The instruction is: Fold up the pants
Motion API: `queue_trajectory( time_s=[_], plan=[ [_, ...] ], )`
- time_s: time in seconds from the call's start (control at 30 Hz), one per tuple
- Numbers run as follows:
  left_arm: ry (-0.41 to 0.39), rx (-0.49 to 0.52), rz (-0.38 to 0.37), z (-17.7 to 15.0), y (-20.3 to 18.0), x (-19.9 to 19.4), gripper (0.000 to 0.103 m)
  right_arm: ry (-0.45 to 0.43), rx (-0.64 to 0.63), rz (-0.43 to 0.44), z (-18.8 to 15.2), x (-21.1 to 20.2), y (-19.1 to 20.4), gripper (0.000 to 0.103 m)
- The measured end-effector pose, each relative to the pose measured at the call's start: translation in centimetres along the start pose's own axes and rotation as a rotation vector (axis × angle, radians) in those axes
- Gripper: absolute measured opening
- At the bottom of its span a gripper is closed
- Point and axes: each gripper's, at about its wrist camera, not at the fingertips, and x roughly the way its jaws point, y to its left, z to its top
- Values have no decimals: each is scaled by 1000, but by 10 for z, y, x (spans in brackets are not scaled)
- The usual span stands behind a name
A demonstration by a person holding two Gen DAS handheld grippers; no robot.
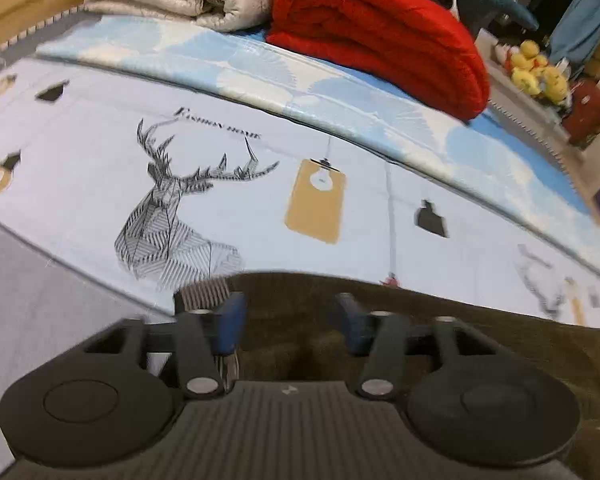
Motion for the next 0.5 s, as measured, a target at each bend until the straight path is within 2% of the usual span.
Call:
queue_trajectory(
  time_s=[0.07,0.13,0.23,0.33,0.37,0.43,0.47,0.5],
  plan=[
    [-14,54,69,11,-8,15,83,4,-10,3,0,0,2,38],
    [-18,101,63,16,-9,34,84,10,-8,5,0,1,0,38],
    [34,138,32,20,-2,61,86,15,7,0,3,2,-6,38],
    [73,217,47,18,1,78,86,16,16,-8,5,2,-12,38],
    [77,245,54,18,2,81,83,20,13,-12,5,3,-14,38],
    [90,284,56,16,4,87,62,27,6,-21,6,5,-18,38],
    [87,317,78,15,4,89,27,28,1,-25,6,6,-20,38],
    [97,348,84,15,3,89,9,28,-5,-31,6,6,-22,38]
  ],
)
